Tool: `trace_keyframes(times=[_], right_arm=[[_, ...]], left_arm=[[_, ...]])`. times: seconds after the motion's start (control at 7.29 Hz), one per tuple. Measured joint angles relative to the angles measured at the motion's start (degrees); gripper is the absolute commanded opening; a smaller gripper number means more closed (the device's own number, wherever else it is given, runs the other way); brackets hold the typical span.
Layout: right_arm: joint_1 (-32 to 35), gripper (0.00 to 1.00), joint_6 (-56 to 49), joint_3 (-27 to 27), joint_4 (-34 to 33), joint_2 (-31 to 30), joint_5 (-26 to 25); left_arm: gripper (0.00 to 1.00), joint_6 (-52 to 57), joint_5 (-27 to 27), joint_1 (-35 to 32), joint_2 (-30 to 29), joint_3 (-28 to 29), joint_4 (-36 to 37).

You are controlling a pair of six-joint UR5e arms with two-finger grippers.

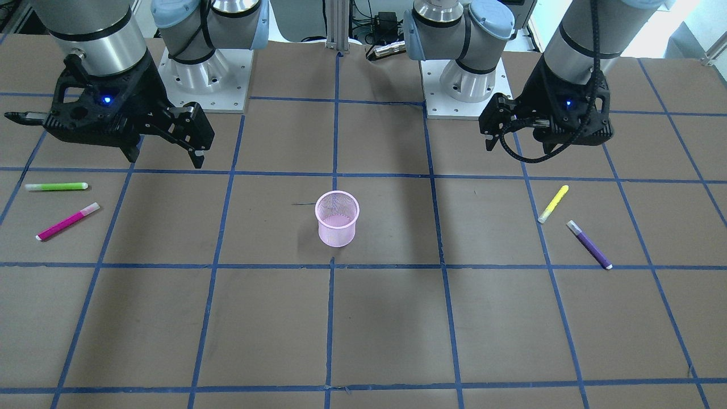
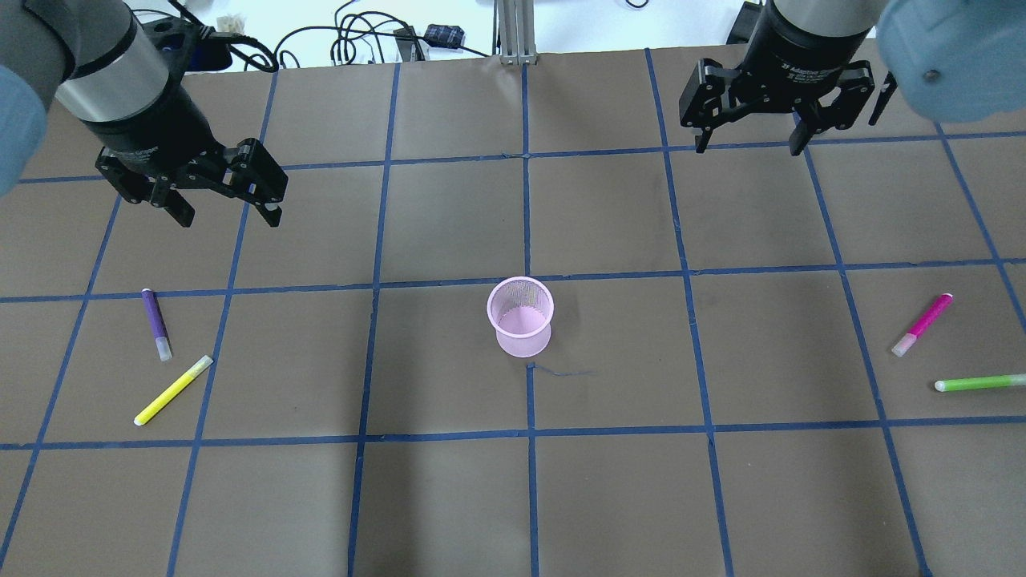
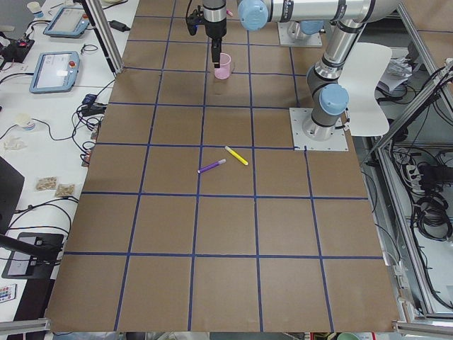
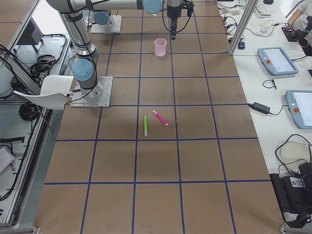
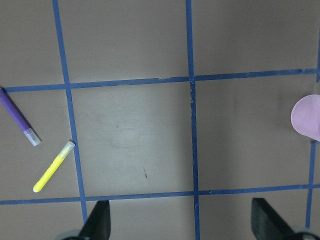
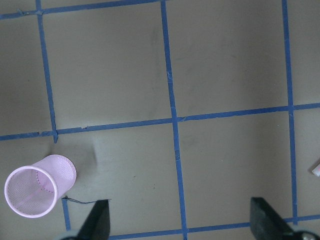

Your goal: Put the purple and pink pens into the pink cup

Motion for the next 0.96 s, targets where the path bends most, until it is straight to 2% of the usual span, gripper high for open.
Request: trace_keyframes(times=[0.41, 0.69, 0.96], right_arm=[[-0.1, 1.0, -1.0, -0.2, 0.0, 0.0, -0.1], [-1.2, 1.0, -6.3, -0.4, 0.7, 0.0, -0.4], [-5.1, 1.0, -15.3, -0.4, 1.6, 0.0, -2.1]], left_arm=[[1.0, 0.0, -0.1, 0.1, 0.2, 0.0, 0.0], [1.0, 0.0, -0.3, 0.1, 0.2, 0.0, 0.0], [1.0, 0.0, -0.1, 0.1, 0.2, 0.0, 0.0]])
